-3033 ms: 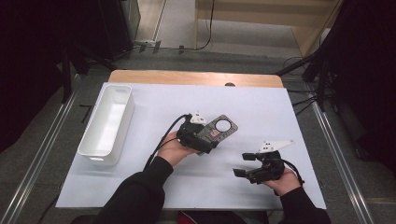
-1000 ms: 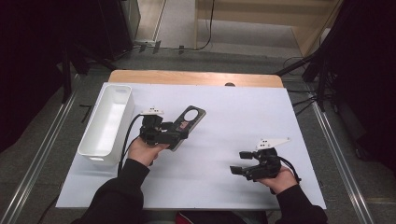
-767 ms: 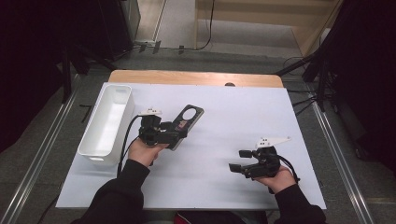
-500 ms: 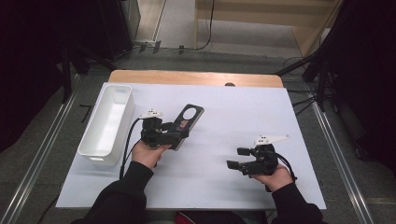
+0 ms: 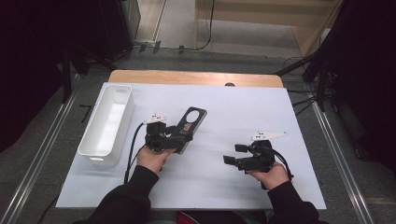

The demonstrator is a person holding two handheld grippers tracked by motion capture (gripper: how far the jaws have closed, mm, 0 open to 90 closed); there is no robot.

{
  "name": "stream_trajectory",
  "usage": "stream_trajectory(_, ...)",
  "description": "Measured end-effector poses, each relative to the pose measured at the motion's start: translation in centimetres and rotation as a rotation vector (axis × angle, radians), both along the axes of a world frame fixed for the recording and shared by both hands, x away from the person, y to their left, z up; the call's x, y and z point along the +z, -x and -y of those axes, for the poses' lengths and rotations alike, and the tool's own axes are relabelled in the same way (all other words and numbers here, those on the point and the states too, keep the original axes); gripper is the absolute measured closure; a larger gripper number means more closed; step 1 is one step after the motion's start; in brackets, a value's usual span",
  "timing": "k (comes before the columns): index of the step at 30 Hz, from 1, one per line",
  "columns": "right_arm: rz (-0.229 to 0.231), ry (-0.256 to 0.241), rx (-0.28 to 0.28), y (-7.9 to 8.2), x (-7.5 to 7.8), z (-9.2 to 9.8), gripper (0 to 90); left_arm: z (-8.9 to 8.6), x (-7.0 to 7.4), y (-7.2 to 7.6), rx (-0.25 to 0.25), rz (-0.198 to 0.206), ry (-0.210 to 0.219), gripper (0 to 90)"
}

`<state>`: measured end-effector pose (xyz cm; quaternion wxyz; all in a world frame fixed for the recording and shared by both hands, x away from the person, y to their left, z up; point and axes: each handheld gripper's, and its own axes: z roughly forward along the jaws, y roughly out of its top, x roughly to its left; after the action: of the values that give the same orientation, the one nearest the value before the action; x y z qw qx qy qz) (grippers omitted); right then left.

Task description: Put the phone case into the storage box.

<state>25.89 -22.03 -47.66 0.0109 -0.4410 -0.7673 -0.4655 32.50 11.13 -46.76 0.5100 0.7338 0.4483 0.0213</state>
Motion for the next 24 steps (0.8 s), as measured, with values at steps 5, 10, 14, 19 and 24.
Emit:
stream_trajectory(5, -0.002, -0.008, 0.001, -0.5, 0.4, -0.4, 16.6, 0.3, 0.1, 0.3, 0.002, 0.009, 0.006, 11.7)
stream_trajectory(10, -0.018, 0.005, -0.012, -1.1, 0.5, -0.8, 16.6, 0.4, -0.2, 0.3, 0.006, -0.002, 0.009, 11.7)
stream_trajectory(14, -0.019, -0.006, -0.013, -1.6, 0.8, -1.3, 16.6, 0.4, -0.3, 0.2, 0.010, -0.005, 0.008, 11.6)
stream_trajectory(19, -0.021, -0.003, -0.016, -2.4, 1.0, -1.8, 16.6, 0.5, -0.5, 0.2, 0.023, -0.009, 0.013, 11.7)
stream_trajectory(24, -0.021, 0.002, -0.022, -3.1, 1.3, -2.1, 16.6, 0.6, -0.8, 0.3, 0.032, -0.013, 0.017, 11.6)
